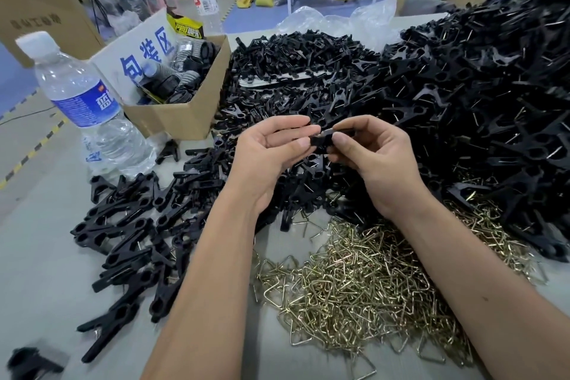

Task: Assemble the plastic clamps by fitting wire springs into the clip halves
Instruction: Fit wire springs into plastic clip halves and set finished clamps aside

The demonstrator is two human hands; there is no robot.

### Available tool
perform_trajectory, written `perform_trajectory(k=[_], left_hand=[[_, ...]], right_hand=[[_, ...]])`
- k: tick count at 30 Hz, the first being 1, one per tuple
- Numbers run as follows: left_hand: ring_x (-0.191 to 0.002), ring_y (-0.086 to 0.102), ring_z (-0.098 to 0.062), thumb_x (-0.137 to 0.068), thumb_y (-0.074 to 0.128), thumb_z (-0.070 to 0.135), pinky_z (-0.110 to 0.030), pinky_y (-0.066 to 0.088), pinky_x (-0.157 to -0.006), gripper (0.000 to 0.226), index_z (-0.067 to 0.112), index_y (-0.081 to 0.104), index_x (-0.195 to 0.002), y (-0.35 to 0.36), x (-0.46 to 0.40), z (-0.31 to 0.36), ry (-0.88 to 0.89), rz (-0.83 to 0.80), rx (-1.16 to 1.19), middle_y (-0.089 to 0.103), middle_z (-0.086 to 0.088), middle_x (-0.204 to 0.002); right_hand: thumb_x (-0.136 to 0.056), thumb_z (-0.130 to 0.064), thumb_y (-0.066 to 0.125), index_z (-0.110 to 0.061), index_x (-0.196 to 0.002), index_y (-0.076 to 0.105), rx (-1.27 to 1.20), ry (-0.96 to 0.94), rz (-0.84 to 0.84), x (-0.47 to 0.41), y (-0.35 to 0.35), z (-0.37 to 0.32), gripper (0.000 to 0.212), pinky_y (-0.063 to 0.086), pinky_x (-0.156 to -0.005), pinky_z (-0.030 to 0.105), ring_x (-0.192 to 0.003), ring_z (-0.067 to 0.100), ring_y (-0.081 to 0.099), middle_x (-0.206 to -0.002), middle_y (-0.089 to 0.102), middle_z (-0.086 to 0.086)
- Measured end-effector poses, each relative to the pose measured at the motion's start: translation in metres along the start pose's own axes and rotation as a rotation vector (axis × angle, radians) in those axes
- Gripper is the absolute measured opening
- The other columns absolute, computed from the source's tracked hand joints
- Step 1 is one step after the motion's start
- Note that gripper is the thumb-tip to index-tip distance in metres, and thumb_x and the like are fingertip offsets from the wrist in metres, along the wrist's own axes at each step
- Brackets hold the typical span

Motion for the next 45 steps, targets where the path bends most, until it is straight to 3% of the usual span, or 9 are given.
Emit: perform_trajectory(k=[8, 15, 19, 22, 26, 29, 34, 41, 45], left_hand=[[-0.093, 0.077, -0.021, -0.069, 0.087, -0.014, -0.03, 0.062, -0.081, 0.043, 0.005, 0.076, -0.106, 0.008, -0.003, 0.007, 0.197, 0.012, -0.35, 0.08, -0.008, -0.102], [-0.087, 0.078, -0.022, -0.069, 0.089, -0.007, -0.028, 0.061, -0.077, 0.036, 0.015, 0.078, -0.096, 0.003, 0.0, 0.006, 0.194, 0.059, -0.273, 0.08, -0.005, -0.097], [-0.102, 0.075, -0.032, -0.084, 0.078, 0.002, -0.035, 0.061, -0.089, 0.022, 0.004, 0.077, -0.106, 0.006, 0.003, 0.003, 0.025, -0.073, -0.039, 0.077, -0.017, -0.108], [-0.103, 0.074, -0.039, -0.096, 0.069, 0.02, -0.038, 0.061, -0.088, 0.022, -0.001, 0.076, -0.099, 0.008, 0.004, -0.001, -0.101, -0.087, 0.11, 0.075, -0.023, -0.11], [-0.09, 0.071, -0.031, -0.084, 0.079, 0.016, -0.036, 0.064, -0.081, 0.018, 0.005, 0.071, -0.072, 0.004, 0.0, -0.007, -0.149, 0.065, 0.047, 0.075, -0.017, -0.093], [-0.084, 0.074, -0.02, -0.068, 0.086, 0.016, -0.028, 0.062, -0.076, 0.017, 0.011, 0.076, -0.08, -0.003, 0.0, -0.005, -0.127, 0.078, 0.04, 0.078, -0.011, -0.092], [-0.08, 0.076, -0.022, -0.083, 0.079, 0.0, -0.027, 0.062, -0.075, 0.01, 0.008, 0.081, -0.09, -0.007, -0.001, -0.004, -0.097, 0.078, 0.001, 0.079, -0.018, -0.094], [-0.078, 0.076, -0.023, -0.084, 0.078, 0.0, -0.03, 0.064, -0.074, 0.008, 0.007, 0.082, -0.085, -0.004, 0.0, -0.005, -0.094, 0.075, -0.024, 0.078, -0.019, -0.088], [-0.077, 0.076, -0.022, -0.083, 0.081, 0.003, -0.029, 0.062, -0.071, 0.005, 0.007, 0.082, -0.085, -0.005, 0.0, -0.004, -0.082, 0.083, -0.065, 0.078, -0.018, -0.087]], right_hand=[[-0.09, -0.009, 0.07, -0.005, -0.103, 0.071, -0.237, 0.044, -0.015, -0.002, -0.002, 0.001, 0.013, 0.059, -0.085, 0.03, -0.091, 0.024, 0.074, -0.096, 0.075, 0.012], [-0.094, -0.003, 0.069, -0.005, -0.105, 0.072, -0.096, 0.006, -0.049, 0.0, -0.002, 0.002, 0.012, 0.059, -0.087, 0.03, -0.097, 0.024, 0.073, -0.104, 0.074, 0.014], [-0.095, 0.003, 0.066, -0.004, -0.104, 0.072, -0.083, 0.01, -0.04, 0.0, -0.002, 0.0, 0.013, 0.06, -0.087, 0.029, -0.094, 0.023, 0.074, -0.1, 0.075, 0.012], [-0.096, 0.006, 0.063, -0.003, -0.103, 0.071, -0.085, 0.009, -0.06, 0.001, 0.0, -0.002, 0.014, 0.06, -0.087, 0.03, -0.094, 0.024, 0.074, -0.099, 0.074, 0.013], [-0.095, 0.01, 0.064, -0.001, -0.103, 0.071, 0.032, -0.021, -0.119, 0.003, 0.007, -0.002, 0.016, 0.062, -0.089, 0.035, -0.097, 0.028, 0.073, -0.102, 0.074, 0.015], [-0.095, 0.008, 0.065, -0.006, -0.102, 0.073, 0.054, -0.01, -0.134, 0.003, 0.009, -0.002, 0.017, 0.063, -0.086, 0.034, -0.092, 0.021, 0.072, -0.097, 0.075, 0.007], [-0.097, 0.003, 0.065, -0.01, -0.103, 0.072, 0.12, 0.017, -0.149, 0.003, 0.009, 0.0, 0.016, 0.061, -0.082, 0.03, -0.085, 0.021, 0.071, -0.096, 0.075, 0.006], [-0.098, 0.003, 0.064, -0.009, -0.104, 0.071, 0.227, 0.009, -0.149, 0.004, 0.011, -0.001, 0.015, 0.057, -0.076, 0.024, -0.078, 0.012, 0.07, -0.088, 0.073, -0.002], [-0.098, 0.003, 0.065, -0.009, -0.104, 0.071, 0.267, -0.009, -0.145, 0.004, 0.01, -0.002, 0.014, 0.058, -0.078, 0.026, -0.079, 0.014, 0.071, -0.089, 0.073, 0.009]])
Point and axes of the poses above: each hand's wrist, its own x-axis away from the middle knuckle, its own y-axis out of the palm, z = x × y, the point moved 5 cm from there along -x, towards the middle knuckle
